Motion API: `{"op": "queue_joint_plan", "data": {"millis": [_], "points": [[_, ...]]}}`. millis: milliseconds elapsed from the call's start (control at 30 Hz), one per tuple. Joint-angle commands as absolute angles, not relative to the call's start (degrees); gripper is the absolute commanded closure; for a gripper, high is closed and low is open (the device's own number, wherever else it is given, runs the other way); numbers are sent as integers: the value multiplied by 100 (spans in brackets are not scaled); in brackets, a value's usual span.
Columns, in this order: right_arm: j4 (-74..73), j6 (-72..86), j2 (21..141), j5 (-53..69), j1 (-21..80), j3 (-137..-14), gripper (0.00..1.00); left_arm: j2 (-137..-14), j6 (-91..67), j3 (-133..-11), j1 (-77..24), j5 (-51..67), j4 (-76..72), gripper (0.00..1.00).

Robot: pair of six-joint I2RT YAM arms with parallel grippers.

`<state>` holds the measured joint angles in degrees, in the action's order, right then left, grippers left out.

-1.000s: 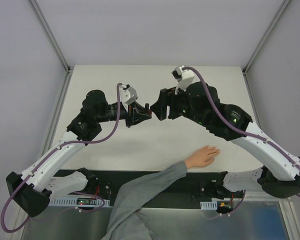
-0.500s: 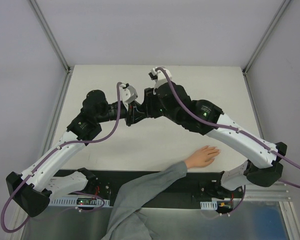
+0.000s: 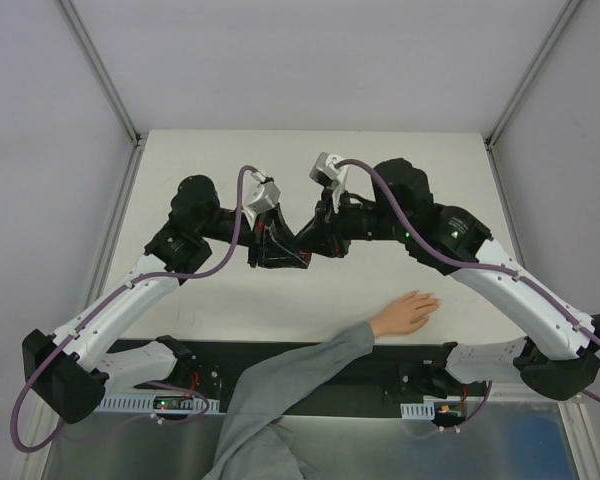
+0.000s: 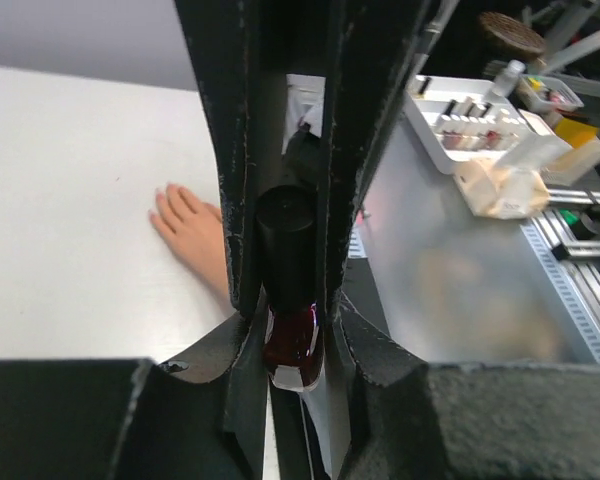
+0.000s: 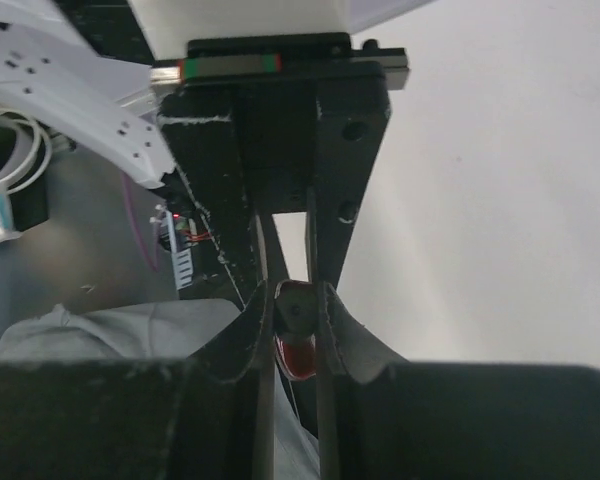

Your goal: Paint the nails

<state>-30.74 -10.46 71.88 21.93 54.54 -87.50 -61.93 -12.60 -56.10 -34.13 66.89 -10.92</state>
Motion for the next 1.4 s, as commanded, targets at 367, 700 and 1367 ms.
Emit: {"op": "queue_joint_plan", "data": {"millis": [367, 700, 1367], "points": [[-2742, -608, 6935, 1830, 5423, -8797, 48, -5959, -625, -5836, -3419, 6426, -1082, 100], [-3014, 799, 6855, -1130, 5994, -9061, 30, -5757, -62, -5801, -3419, 4843, -536, 100], [-3621, 967, 8068, -2127, 6407, -10002, 48, -5660, -53, -5757, -3436, 4201, -492, 100]]}}
